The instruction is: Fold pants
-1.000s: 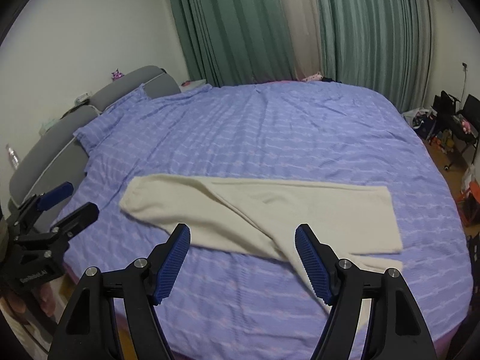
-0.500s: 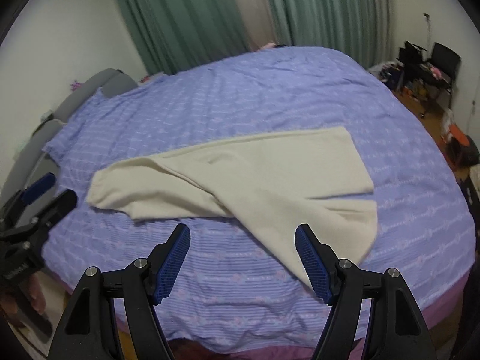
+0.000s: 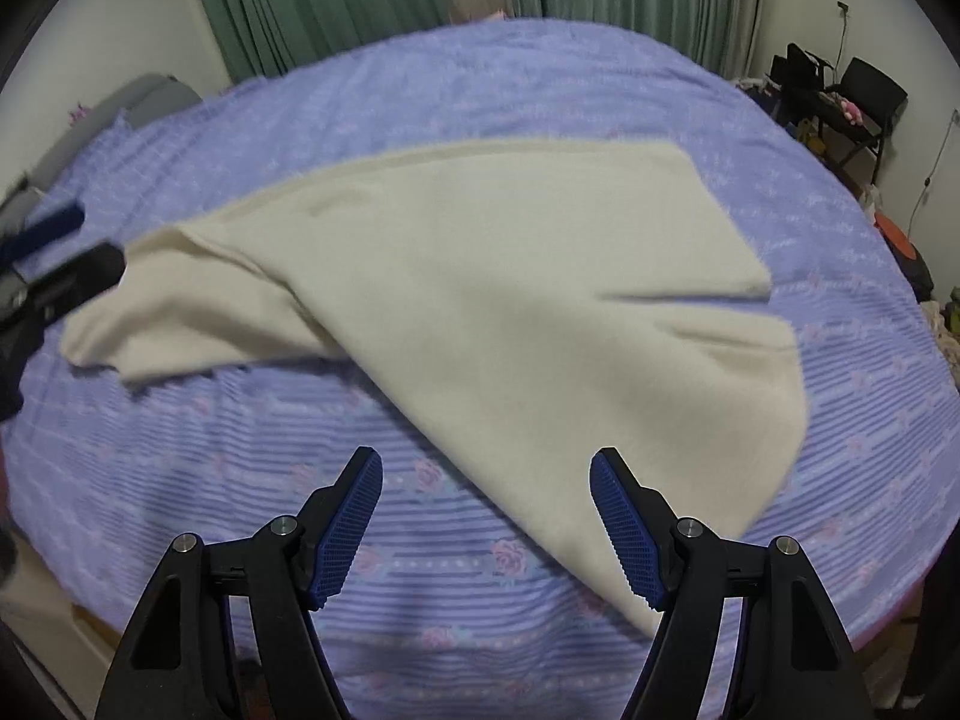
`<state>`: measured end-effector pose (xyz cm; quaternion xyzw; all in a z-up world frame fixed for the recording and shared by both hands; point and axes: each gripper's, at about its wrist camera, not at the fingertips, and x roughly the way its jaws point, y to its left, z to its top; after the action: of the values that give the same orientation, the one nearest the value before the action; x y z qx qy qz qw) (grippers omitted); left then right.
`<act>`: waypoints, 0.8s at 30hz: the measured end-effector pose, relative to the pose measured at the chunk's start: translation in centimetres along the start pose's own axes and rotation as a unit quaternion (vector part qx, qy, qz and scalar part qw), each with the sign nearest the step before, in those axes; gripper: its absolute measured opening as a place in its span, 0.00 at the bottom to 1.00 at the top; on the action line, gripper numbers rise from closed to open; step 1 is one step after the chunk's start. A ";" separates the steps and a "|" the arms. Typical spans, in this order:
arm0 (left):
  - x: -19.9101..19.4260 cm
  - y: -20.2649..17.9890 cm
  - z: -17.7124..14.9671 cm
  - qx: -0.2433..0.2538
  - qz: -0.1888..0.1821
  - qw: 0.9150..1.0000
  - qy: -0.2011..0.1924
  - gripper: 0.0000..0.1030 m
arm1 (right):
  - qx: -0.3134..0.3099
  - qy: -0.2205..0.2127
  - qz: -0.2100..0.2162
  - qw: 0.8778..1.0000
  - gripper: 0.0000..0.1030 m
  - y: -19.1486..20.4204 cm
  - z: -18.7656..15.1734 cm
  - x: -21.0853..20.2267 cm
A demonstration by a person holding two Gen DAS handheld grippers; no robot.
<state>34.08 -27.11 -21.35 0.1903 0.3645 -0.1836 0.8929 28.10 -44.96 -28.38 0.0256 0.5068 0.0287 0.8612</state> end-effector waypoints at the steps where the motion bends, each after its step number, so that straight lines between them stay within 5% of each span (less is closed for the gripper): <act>1: 0.7 -0.2 -0.1 0.011 -0.004 1.000 0.003 0.88 | -0.005 0.005 -0.008 1.000 0.70 0.3 -0.2 0.8; 9: 7.9 -1.6 -0.6 0.109 -0.064 0.991 0.042 0.88 | -0.046 0.035 -0.061 0.996 0.67 1.0 -0.8 6.5; 13: 10.0 -2.7 -0.4 0.141 -0.083 0.985 0.051 0.88 | -0.006 0.052 -0.052 0.997 0.15 -1.0 0.0 7.1; 19: 11.8 -3.1 1.0 0.173 -0.114 0.977 0.046 0.88 | 0.085 -0.007 -0.027 0.996 0.11 -5.0 4.8 1.9; 20: 12.2 -3.2 1.4 0.178 -0.116 0.976 0.045 0.83 | 0.084 -0.019 -0.031 0.996 0.11 -5.4 5.9 1.2; 22: 13.5 -3.1 2.5 0.176 -0.138 0.973 0.062 0.56 | 0.078 -0.041 -0.047 0.995 0.10 -5.9 8.2 0.4; 24: 14.6 -2.4 4.0 0.167 -0.148 0.972 0.076 0.12 | 0.069 -0.054 -0.053 0.995 0.09 -6.1 10.1 0.4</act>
<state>45.03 -33.81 -29.72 0.2937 0.4196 -0.3570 0.7812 37.28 -51.14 -24.28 0.0593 0.4611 -0.0539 0.8837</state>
